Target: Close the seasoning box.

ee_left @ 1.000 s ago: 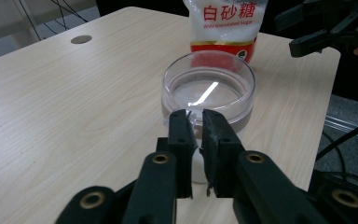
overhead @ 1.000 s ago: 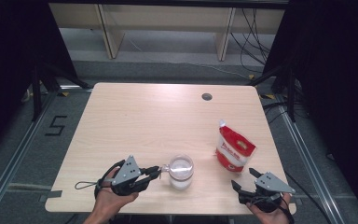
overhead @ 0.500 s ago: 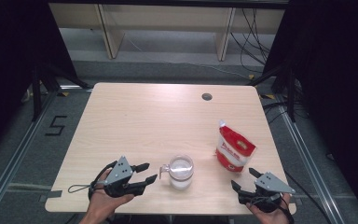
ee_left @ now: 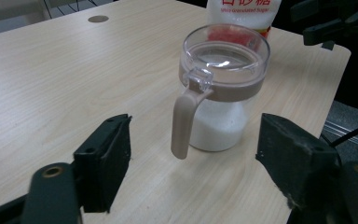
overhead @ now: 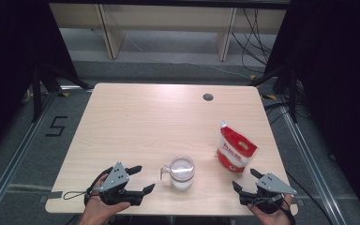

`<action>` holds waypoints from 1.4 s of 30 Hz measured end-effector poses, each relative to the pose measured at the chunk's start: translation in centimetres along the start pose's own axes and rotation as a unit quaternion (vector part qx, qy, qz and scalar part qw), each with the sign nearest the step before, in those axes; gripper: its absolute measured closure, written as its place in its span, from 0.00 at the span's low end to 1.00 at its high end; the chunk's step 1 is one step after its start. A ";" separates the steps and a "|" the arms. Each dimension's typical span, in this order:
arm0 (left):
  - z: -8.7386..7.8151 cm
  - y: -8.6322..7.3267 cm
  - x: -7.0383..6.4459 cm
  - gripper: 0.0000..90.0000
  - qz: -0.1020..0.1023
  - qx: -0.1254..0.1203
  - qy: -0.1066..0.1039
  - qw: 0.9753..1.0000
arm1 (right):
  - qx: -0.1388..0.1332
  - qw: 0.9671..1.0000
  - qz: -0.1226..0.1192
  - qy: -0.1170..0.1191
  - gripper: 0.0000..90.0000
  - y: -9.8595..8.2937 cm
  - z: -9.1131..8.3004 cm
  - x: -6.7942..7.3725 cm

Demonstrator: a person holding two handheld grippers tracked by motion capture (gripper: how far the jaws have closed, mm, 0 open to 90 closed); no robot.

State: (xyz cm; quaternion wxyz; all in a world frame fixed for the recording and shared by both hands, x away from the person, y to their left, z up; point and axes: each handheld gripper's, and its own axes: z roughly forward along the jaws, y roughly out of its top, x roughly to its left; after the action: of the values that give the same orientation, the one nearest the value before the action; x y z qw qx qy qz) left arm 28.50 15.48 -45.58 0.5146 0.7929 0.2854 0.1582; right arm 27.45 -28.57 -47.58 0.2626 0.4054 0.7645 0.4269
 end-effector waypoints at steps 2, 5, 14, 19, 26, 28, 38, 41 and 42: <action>-0.2 -0.3 0.0 0.23 -0.001 0.002 0.002 1.000 | 0.000 1.000 0.000 0.000 0.24 0.0 0.0 0.0; -0.4 -0.8 0.1 0.19 -0.004 0.001 0.000 1.000 | -0.001 1.000 0.009 -0.003 0.24 0.0 0.0 0.1; -1.3 -1.9 0.2 0.18 -0.016 0.004 0.005 1.000 | 0.001 1.000 0.003 -0.001 0.24 0.0 0.0 0.0; -1.4 -2.4 -0.1 0.18 -0.018 0.010 0.001 1.000 | 0.001 1.000 0.004 -0.002 0.24 0.0 0.0 0.1; -1.2 -3.2 -0.8 0.18 -0.007 0.029 -0.007 1.000 | 0.002 1.000 -0.002 -0.009 0.23 -0.1 0.0 0.0; -1.3 -3.3 -0.8 0.18 -0.004 0.030 -0.006 1.000 | 0.000 1.000 0.002 -0.010 0.22 -0.1 0.0 0.0; -1.5 -3.7 -0.7 0.18 0.010 0.039 -0.004 0.999 | 0.003 1.000 0.003 -0.007 0.22 -0.1 0.1 0.1; -1.4 -3.8 -1.0 0.18 -0.011 0.039 0.000 0.999 | -0.002 1.000 -0.007 -0.010 0.22 -0.1 0.1 0.0; -1.4 -3.8 -0.9 0.18 -0.008 0.040 -0.001 0.999 | -0.002 1.000 -0.007 -0.010 0.22 -0.1 0.1 0.0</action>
State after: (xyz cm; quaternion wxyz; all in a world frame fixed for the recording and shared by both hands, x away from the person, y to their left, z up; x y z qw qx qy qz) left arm 25.89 17.11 -48.42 0.4843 0.8106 0.2973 0.1412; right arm 27.53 -28.59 -47.75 0.2739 0.4039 0.7638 0.4225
